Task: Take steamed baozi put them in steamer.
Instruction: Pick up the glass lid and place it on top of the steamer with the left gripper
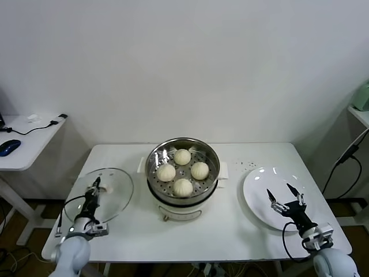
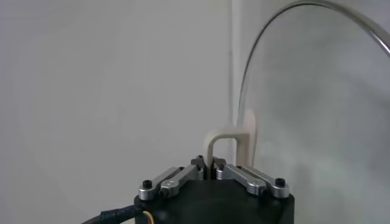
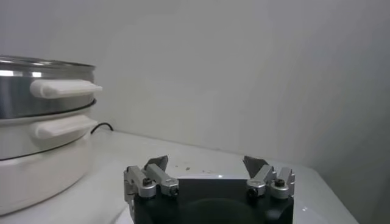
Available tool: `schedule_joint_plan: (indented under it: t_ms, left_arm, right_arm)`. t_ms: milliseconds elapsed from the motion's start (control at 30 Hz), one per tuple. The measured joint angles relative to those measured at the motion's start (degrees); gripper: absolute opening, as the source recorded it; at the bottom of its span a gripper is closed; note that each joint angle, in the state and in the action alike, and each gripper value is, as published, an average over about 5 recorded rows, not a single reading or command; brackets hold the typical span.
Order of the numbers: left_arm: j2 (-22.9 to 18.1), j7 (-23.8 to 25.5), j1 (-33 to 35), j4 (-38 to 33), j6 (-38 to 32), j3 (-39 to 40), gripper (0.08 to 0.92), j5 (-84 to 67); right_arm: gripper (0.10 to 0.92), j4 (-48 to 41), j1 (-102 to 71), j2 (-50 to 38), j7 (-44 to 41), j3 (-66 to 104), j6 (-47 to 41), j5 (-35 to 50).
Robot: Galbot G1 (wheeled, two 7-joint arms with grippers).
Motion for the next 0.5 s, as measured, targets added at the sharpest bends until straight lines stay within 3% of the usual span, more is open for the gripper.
schedule_joint_plan:
  t_ms: [233,500]
  left_arm:
    - [2.14,0.89,7.48,-12.43,3.94,-0.74,0.15,-3.74]
    - [5.78,2.79,14.19,-27.16,13.32,0.96,0.15,-5.11]
  right_arm:
    - [0.823,-1.11,1.03,-0.09,-0.11,-0.52,0.27,-0.59]
    - [0.823,-2.85,2.92,-0.69,-0.07,-1.56,0.36,-1.81]
